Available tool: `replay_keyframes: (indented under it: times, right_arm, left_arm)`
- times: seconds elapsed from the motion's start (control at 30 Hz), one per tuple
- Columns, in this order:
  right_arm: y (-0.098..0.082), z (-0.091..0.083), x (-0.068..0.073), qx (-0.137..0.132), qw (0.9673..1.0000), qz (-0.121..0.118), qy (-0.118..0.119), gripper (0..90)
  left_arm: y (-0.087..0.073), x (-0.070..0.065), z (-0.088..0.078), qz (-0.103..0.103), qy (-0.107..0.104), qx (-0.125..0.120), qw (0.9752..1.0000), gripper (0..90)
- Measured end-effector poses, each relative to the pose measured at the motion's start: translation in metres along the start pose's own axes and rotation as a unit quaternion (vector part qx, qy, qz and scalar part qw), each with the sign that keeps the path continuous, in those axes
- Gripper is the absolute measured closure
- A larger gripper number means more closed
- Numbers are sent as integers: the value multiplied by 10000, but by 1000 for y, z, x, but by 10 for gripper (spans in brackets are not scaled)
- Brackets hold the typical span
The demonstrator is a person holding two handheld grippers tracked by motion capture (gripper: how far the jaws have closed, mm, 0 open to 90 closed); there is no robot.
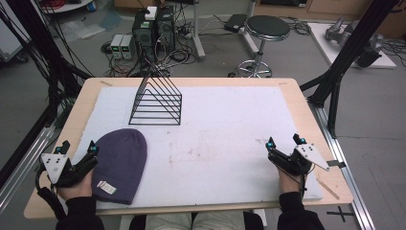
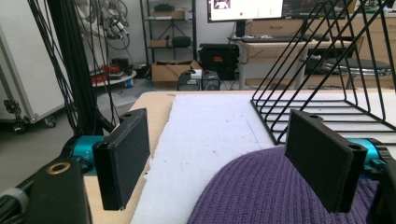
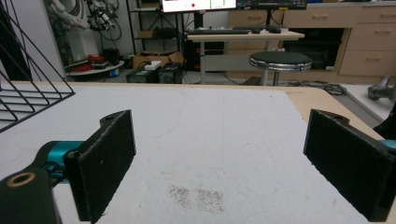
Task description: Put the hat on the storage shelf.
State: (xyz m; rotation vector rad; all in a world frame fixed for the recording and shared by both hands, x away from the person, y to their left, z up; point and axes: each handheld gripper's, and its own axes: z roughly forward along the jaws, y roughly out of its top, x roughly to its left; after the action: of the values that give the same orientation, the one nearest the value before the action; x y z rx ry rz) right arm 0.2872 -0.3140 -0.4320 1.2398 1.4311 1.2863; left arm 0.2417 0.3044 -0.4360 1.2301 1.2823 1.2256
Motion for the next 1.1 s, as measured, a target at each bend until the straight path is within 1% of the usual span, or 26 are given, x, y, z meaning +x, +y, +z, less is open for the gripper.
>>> replay_keyframes:
  times: [0.1,0.13,0.2,0.3,0.4,0.43,0.47,0.53,0.6,0.67,0.7,0.73,0.77,0.8,0.83,0.87,0.9,0.93,0.97,1.0,1.03,1.07,1.1]
  right_arm:
    - [0,0,0,13,10000,24,7,82]
    - [0,-1,0,-5,10000,11,3,82]
    - [0,-1,0,2,10000,48,16,82]
    - [0,-1,-1,10,10000,44,25,82]
    - [0,0,-2,22,10000,55,43,82]
    - [0,0,-2,32,10000,68,53,82]
    - [0,1,-2,25,10000,68,62,82]
    - [0,1,-2,15,9999,78,88,82]
    - [0,1,-2,20,9999,100,92,82]
    - [0,1,-4,39,9999,121,91,82]
    - [-1,1,-4,50,9998,146,95,82]
    - [-1,1,-5,56,9998,141,97,82]
    - [-1,2,-5,44,9998,134,111,82]
    - [-1,2,-5,41,9998,140,115,82]
    - [-1,2,-5,48,9998,147,126,82]
    - [-1,2,-5,61,9998,158,138,82]
    - [-1,2,-5,64,9998,157,145,82]
    - [-1,2,-4,68,9997,180,155,82]
    - [-1,2,-4,65,9997,172,160,82]
    - [-1,3,-4,47,9998,138,164,82]
    - [-1,2,-4,45,9997,135,174,82]
    - [-1,2,-4,46,9998,105,172,82]
    - [-1,2,-4,55,9997,127,176,82]
  left_arm:
    - [0,-1,0,4,-24,7,10000,226]
    - [0,-1,0,-9,-90,30,10000,234]
    - [2,-1,-1,7,-129,32,9999,254]
    - [6,-2,-4,-47,-173,-13,9998,245]
    - [8,-3,-5,-1,-191,12,9998,227]
    - [10,-5,-5,11,-254,58,9997,225]
    - [10,-5,-5,11,-254,58,9997,225]
    - [13,-8,-4,116,-389,108,9991,222]
    - [15,-10,-4,155,-476,172,9986,222]
    - [17,-11,-3,111,-568,215,9981,222]
    - [18,-12,-2,124,-620,242,9977,222]
    - [18,-12,-2,124,-620,242,9977,222]
    - [21,-14,-1,154,-743,303,9967,222]
    - [21,-14,-1,154,-743,303,9967,222]
    - [23,-15,1,172,-810,349,9960,222]
    - [27,-17,4,214,-969,452,9940,222]
    - [27,-17,4,214,-969,452,9940,222]
    - [29,-18,5,250,-1036,518,9930,222]
    - [31,-18,7,254,-1093,537,9922,222]
    - [33,-19,9,287,-1193,533,9910,222]
    - [33,-19,9,287,-1193,533,9910,219]
    - [34,-20,11,300,-1242,520,9904,218]
    - [34,-21,12,302,-1257,543,9901,218]
